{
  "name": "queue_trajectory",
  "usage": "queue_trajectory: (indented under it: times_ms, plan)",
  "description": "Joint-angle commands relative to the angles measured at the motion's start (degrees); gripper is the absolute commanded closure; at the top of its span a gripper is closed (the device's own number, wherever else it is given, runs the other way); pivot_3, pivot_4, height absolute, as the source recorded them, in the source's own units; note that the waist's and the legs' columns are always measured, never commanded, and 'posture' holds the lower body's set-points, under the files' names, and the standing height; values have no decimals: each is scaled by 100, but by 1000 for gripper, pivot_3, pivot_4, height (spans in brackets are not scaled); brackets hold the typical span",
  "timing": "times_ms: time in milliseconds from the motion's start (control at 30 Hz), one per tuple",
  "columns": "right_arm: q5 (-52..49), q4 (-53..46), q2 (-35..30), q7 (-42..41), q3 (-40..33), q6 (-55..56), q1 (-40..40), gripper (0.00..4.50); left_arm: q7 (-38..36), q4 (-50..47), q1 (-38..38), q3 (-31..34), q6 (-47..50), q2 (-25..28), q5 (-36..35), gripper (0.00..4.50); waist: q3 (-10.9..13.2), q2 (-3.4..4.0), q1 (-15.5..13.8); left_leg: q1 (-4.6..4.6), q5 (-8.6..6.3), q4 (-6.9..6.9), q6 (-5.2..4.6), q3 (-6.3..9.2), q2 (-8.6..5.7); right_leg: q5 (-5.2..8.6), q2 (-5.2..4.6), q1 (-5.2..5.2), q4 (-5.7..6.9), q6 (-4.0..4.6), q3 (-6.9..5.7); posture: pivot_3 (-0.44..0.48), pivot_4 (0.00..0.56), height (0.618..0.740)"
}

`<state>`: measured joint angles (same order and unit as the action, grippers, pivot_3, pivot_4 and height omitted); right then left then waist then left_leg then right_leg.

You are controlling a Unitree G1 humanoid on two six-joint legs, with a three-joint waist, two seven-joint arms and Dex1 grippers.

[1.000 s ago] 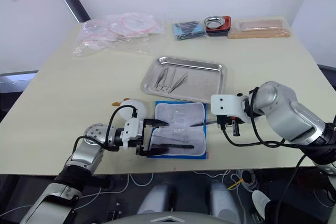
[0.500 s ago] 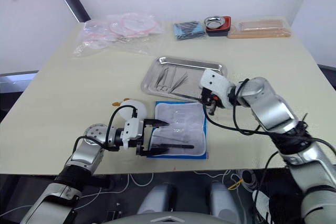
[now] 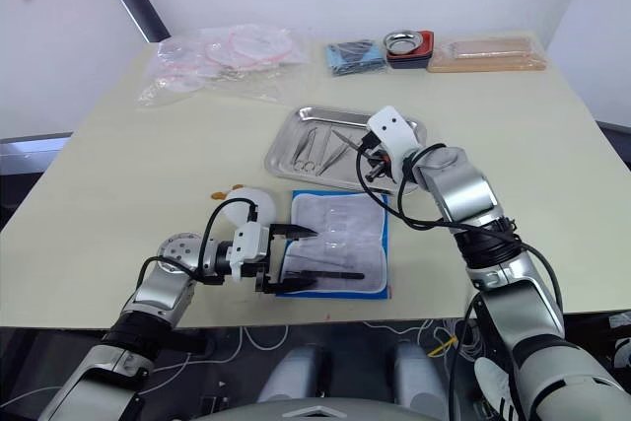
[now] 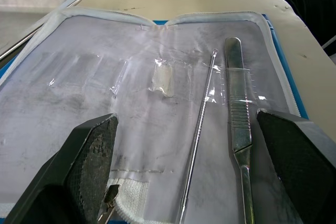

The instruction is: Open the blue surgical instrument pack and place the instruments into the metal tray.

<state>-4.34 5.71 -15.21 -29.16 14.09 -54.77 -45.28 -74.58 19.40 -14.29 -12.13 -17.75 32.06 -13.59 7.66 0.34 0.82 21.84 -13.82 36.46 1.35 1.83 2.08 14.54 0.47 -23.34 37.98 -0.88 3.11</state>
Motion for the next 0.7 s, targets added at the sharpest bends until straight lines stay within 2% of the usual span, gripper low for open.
queue_trajectory:
  times_ms: [33,333,700]
  plan:
    - [53,529,336,474,-314,49,-386,4414,208,510,363,-507,217,-5,766,0,0,0,3,-1,0,0,0,-1,0,-1,0,0,0,-1,0,0,150,740]
    - [-167,2215,1187,1547,-1331,151,-1196,4414,238,497,375,-513,211,-4,784,0,0,2,10,1,3,0,-6,-2,-1,-4,-1,1,-1,-6,4,0,150,740]
    - [-302,3493,1653,2302,-1930,525,-1624,4414,295,489,401,-502,207,10,809,0,0,5,21,0,4,-2,-9,-3,-1,-4,-1,1,-1,-6,7,0,150,740]
